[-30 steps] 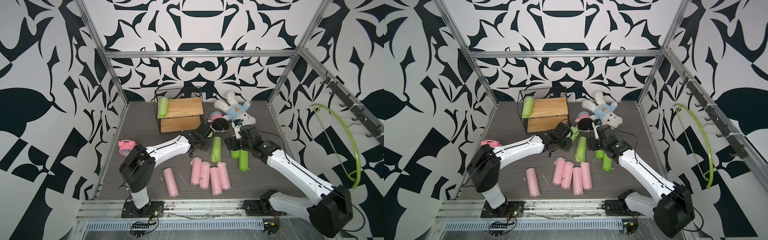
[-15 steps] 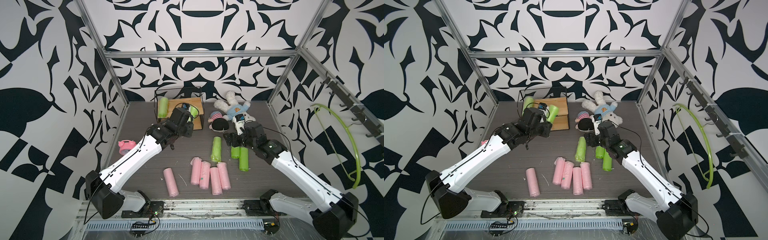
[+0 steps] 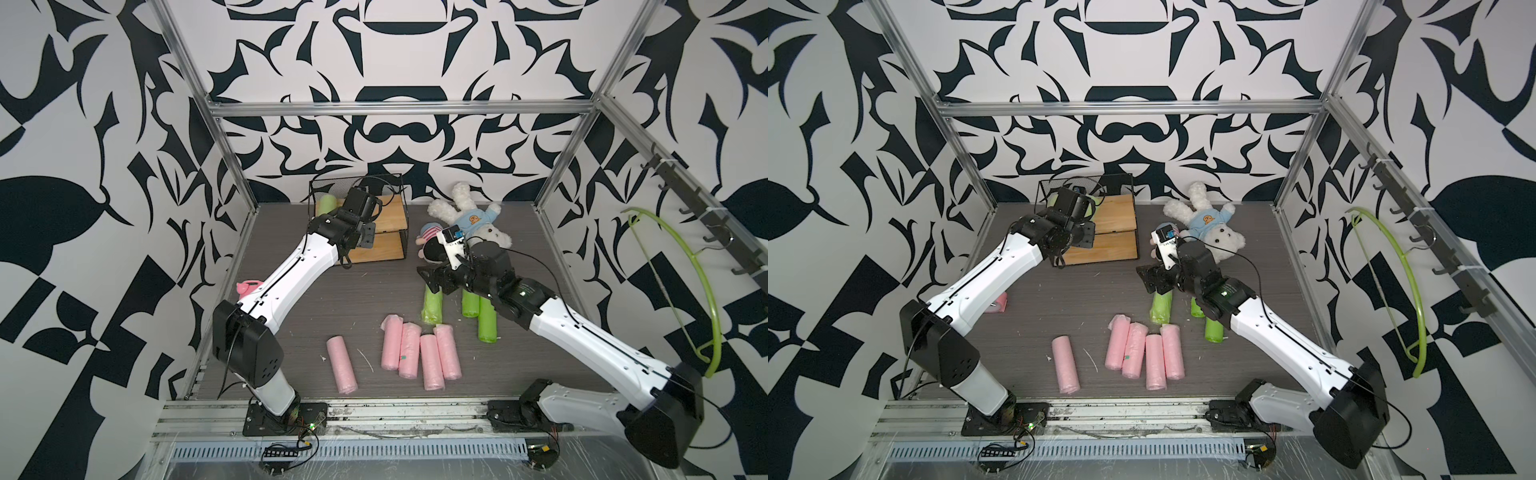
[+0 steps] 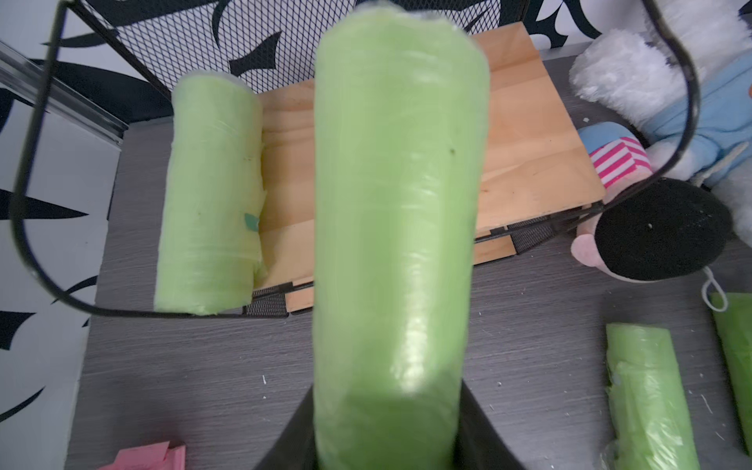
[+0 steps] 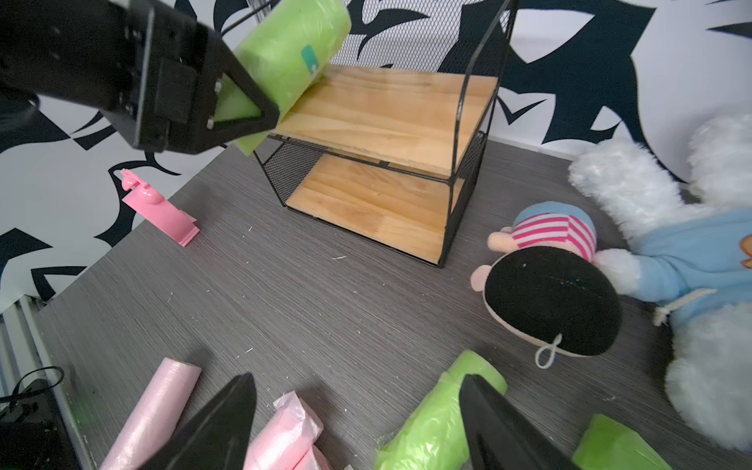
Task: Sort the rolls of trash bags by color and place them on the shelf
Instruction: Place the roll of trash bags on the shelf.
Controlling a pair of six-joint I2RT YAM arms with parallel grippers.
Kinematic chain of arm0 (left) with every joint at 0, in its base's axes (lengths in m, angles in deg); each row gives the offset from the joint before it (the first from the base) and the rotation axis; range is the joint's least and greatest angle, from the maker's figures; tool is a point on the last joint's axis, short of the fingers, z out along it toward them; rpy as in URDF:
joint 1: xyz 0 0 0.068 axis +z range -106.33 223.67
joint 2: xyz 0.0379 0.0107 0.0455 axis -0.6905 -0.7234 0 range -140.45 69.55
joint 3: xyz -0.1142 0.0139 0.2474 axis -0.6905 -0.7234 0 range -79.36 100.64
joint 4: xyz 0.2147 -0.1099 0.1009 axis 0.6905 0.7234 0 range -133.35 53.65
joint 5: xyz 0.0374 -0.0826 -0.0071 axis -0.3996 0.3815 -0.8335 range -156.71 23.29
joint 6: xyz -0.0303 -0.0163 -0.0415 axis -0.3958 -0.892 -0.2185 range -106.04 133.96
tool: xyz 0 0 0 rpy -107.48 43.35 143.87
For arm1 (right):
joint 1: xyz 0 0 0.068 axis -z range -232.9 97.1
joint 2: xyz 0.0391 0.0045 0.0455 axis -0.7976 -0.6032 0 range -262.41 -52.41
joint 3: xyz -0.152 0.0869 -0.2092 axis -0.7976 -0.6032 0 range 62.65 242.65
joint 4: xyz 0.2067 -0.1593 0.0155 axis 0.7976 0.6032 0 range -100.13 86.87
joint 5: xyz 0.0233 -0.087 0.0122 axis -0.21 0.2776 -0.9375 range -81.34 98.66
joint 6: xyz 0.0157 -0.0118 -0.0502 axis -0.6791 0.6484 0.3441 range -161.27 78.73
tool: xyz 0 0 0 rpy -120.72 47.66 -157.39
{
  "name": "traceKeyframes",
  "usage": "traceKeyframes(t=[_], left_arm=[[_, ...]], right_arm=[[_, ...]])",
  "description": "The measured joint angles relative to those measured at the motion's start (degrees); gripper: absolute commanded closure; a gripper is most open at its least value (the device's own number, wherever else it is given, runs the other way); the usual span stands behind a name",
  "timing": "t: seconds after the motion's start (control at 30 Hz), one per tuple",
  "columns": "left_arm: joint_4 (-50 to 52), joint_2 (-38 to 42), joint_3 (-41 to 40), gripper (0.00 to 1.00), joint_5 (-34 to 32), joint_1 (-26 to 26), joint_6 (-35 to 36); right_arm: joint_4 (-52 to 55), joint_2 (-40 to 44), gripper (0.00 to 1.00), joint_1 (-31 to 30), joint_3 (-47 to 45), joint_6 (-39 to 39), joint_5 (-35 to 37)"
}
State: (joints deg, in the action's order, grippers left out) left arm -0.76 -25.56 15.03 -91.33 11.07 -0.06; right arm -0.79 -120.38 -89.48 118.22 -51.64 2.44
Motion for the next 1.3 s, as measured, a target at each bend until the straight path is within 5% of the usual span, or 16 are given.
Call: traceKeyframes(t=[1.3], left_arm=[[8.6,-17.0,17.1,0.56,-12.8,1.4,5.2]], right_arm=[[-0.3,0.4,0.16,-1.1,0.1,-0.5,1.0]])
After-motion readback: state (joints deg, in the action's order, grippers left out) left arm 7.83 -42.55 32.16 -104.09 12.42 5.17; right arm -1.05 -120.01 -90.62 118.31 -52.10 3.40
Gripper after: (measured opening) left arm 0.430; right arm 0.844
